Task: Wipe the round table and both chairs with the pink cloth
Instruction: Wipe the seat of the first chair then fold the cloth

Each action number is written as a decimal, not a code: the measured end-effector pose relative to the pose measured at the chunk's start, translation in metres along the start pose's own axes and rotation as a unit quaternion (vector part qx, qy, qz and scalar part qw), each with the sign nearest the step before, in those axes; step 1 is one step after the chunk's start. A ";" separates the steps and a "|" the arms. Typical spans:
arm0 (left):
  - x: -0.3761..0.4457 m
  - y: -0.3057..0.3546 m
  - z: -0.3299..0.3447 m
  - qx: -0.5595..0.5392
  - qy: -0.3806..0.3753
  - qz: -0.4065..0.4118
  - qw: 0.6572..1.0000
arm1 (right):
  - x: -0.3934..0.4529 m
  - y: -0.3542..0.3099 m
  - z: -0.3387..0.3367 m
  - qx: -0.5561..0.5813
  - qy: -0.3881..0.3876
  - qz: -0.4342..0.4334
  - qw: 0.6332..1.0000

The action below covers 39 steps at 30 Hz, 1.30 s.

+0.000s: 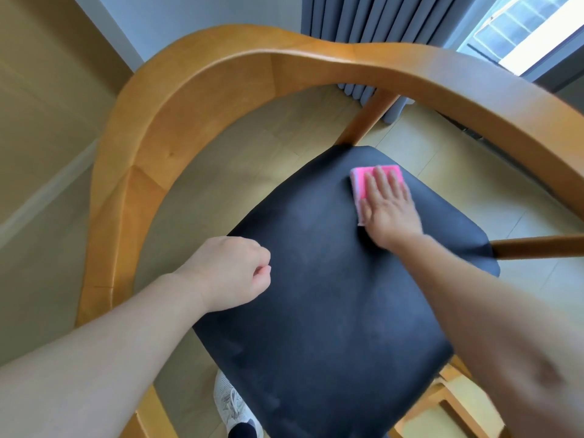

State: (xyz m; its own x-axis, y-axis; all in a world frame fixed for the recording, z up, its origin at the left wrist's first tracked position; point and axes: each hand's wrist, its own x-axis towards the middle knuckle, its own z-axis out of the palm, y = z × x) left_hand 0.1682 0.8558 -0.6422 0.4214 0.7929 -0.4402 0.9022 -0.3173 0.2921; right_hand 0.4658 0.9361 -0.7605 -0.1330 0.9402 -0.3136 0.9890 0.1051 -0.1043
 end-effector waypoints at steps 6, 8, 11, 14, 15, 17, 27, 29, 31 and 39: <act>0.001 -0.003 0.004 0.014 -0.025 0.002 1.000 | 0.033 0.027 -0.017 0.037 0.001 0.103 0.994; 0.001 -0.007 0.005 0.036 -0.037 0.013 0.999 | 0.031 0.023 -0.015 0.031 0.001 0.114 0.993; -0.002 -0.014 0.004 0.071 -0.064 0.028 0.995 | 0.028 0.018 -0.013 0.022 -0.012 0.119 0.993; -0.004 -0.025 0.001 0.067 -0.103 0.010 0.992 | 0.020 0.000 -0.006 -0.007 -0.013 0.091 0.996; -0.004 -0.027 0.000 0.062 -0.112 0.001 0.992 | 0.016 -0.011 -0.003 -0.024 -0.010 0.068 0.997; -0.005 -0.030 0.000 0.056 -0.121 -0.010 0.991 | 0.007 -0.037 0.003 -0.046 -0.003 0.005 0.999; -0.006 -0.026 0.000 0.069 -0.141 0.010 0.988 | -0.005 -0.145 0.017 -0.063 -0.023 -0.221 0.973; -0.006 -0.026 -0.001 0.069 -0.143 0.006 0.987 | -0.004 -0.141 0.017 -0.064 -0.021 -0.229 0.971; -0.004 -0.025 -0.003 0.069 -0.147 0.002 0.987 | -0.003 -0.140 0.017 -0.062 -0.019 -0.234 0.970; 0.006 -0.023 0.000 0.073 -0.158 0.005 0.985 | 0.020 -0.135 0.009 -0.049 0.008 -0.236 0.970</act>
State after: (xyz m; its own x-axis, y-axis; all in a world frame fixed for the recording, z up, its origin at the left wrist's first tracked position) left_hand 0.1504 0.8680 -0.6517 0.4167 0.5955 -0.6869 0.8920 -0.4135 0.1826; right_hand 0.3291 0.9381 -0.7608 -0.5723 0.7845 -0.2387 0.8198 0.5549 -0.1419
